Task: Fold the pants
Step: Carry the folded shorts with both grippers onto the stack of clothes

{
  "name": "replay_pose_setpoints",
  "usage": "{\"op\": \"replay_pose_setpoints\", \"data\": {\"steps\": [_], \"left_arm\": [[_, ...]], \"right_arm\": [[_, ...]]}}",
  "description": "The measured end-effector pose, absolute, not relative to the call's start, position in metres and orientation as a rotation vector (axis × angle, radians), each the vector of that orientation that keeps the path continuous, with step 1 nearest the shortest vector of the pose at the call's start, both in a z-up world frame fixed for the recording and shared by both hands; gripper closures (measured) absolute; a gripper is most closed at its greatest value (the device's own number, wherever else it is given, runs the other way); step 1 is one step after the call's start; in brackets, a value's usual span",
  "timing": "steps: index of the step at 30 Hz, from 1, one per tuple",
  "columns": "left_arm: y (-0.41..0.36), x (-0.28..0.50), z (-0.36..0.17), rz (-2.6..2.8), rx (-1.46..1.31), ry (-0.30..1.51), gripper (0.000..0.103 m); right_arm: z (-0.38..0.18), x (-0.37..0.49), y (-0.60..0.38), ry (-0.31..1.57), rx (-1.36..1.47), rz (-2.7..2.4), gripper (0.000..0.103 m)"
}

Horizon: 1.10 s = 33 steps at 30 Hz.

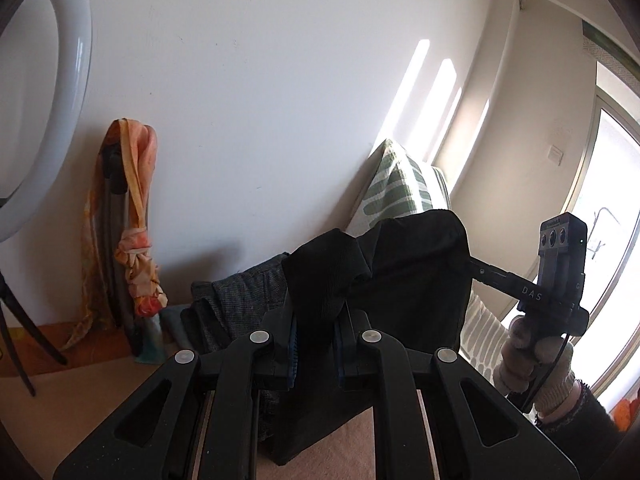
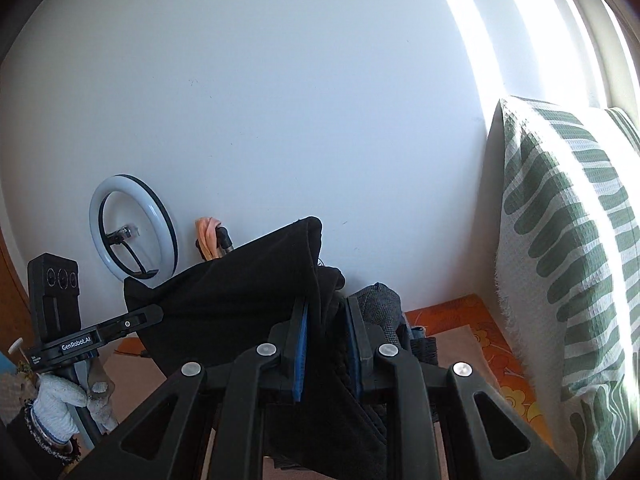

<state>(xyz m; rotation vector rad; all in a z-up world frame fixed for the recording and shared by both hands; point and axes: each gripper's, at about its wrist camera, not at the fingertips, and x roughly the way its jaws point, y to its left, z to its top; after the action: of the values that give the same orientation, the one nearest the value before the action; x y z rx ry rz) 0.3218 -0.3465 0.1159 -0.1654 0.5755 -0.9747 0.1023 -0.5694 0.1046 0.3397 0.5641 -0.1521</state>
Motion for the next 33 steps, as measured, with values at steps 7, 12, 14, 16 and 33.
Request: {"op": "replay_pose_setpoints", "data": {"steps": [7, 12, 14, 16, 33], "left_arm": [[-0.376, 0.371, 0.087, -0.905, -0.136, 0.615, 0.091], [-0.396, 0.399, 0.067, -0.836, -0.071, 0.626, 0.091], [-0.401, 0.410, 0.056, -0.808, -0.071, 0.643, 0.091], [-0.406, 0.420, 0.045, -0.778, -0.074, 0.663, 0.088], [-0.411, 0.427, 0.032, -0.672, -0.042, 0.702, 0.040]], "right_arm": [[0.064, 0.152, -0.600, 0.624, 0.344, -0.172, 0.087], [0.037, 0.183, -0.612, 0.672, 0.348, -0.185, 0.087], [0.029, 0.191, -0.612, 0.695, 0.333, -0.197, 0.087], [0.020, 0.199, -0.613, 0.722, 0.323, -0.212, 0.087], [0.009, 0.199, -0.620, 0.788, 0.289, -0.333, 0.037]]}}
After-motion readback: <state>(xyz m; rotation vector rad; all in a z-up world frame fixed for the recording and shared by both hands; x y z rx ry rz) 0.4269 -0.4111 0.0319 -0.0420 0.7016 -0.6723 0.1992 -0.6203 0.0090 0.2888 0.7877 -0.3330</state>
